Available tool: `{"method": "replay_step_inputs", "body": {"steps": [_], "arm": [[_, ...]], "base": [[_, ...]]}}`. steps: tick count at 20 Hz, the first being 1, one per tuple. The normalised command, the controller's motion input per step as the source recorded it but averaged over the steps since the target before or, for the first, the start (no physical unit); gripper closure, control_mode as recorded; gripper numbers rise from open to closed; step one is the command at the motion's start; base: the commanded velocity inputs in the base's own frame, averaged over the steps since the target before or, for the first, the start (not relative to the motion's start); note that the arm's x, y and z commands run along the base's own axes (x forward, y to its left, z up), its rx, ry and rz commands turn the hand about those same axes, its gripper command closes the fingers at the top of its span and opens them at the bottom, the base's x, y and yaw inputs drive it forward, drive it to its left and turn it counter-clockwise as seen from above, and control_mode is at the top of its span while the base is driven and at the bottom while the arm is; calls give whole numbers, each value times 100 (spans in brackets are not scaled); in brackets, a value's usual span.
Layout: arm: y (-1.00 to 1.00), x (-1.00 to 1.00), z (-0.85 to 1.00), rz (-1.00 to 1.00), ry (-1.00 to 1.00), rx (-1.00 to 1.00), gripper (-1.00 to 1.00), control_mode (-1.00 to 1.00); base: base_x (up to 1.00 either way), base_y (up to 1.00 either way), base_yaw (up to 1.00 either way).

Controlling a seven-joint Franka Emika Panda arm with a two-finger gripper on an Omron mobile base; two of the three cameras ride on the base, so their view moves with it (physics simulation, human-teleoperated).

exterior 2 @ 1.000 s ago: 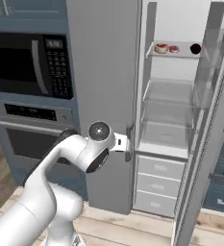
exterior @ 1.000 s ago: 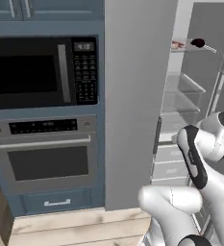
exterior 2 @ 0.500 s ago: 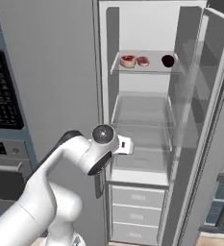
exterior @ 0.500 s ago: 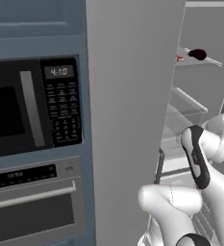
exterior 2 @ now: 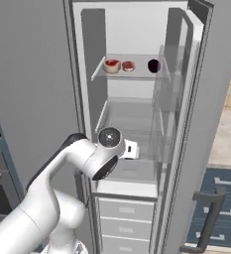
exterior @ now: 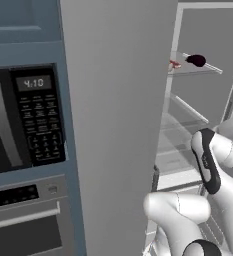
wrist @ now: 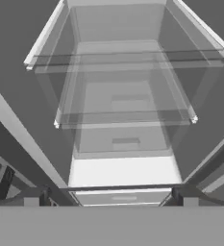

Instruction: Place one eggplant and one steak in each tupperware on the nearby counter, to pack two identical lunches.

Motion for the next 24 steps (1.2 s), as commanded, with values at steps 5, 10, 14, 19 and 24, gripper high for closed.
{"method": "replay_step_inputs", "body": {"steps": [5,10,14,19,24], "arm": [[0,0,0,0,0,0,-100,100],[0,0,0,0,0,0,-100,100],[0,0,0,0,0,0,-100,100],[0,0,0,0,0,0,-100,100],[0,0,0,0,0,0,-100,100]], "base": [[20,0,0],[43,-51,0],[4,-20,1],[32,-44,0],[1,-8,0]]}}
